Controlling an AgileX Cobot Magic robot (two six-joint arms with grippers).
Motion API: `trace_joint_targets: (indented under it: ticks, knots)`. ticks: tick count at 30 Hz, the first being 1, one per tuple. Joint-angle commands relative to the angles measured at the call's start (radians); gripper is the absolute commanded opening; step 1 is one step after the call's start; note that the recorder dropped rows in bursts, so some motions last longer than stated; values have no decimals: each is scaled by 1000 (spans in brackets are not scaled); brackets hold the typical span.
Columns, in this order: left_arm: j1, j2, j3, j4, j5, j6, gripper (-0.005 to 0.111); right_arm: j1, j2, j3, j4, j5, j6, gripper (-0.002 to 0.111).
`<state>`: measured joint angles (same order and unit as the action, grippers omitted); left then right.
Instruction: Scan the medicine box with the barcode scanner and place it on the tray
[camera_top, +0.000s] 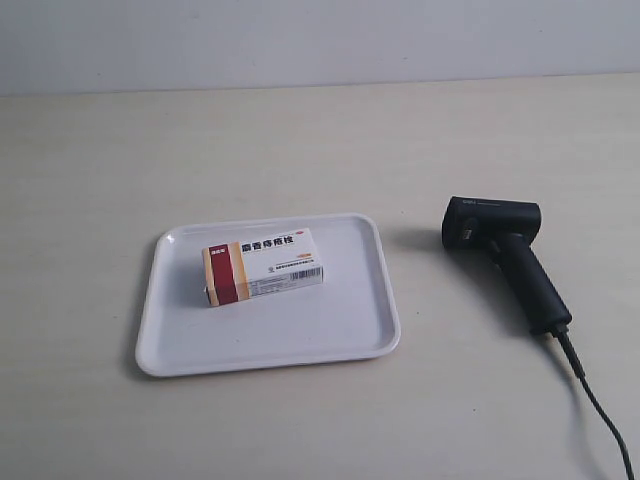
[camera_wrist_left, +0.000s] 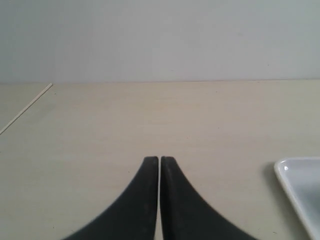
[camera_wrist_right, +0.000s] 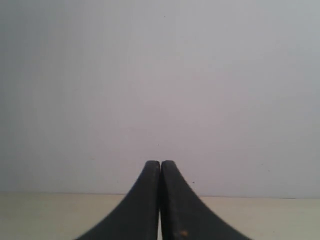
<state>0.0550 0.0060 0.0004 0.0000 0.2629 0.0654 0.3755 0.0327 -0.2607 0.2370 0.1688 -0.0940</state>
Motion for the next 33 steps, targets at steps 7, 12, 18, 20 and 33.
trace_joint_targets:
  ticks: [7, 12, 18, 20, 33]
  knots:
    - [2, -6, 0, 0, 4, -56, 4, -3, -3, 5, -2, 1, -2, 0]
    - [2, -6, 0, 12, 4, -65, 4, -3, -3, 5, -2, 1, -2, 0]
    - [2, -6, 0, 12, 4, -65, 4, -3, -3, 5, -2, 1, -2, 0]
    - [2, -6, 0, 12, 4, -65, 4, -3, -3, 5, -2, 1, -2, 0]
    - [2, -6, 0, 12, 4, -65, 4, -3, -5, 13, -5, 2, -10, 0]
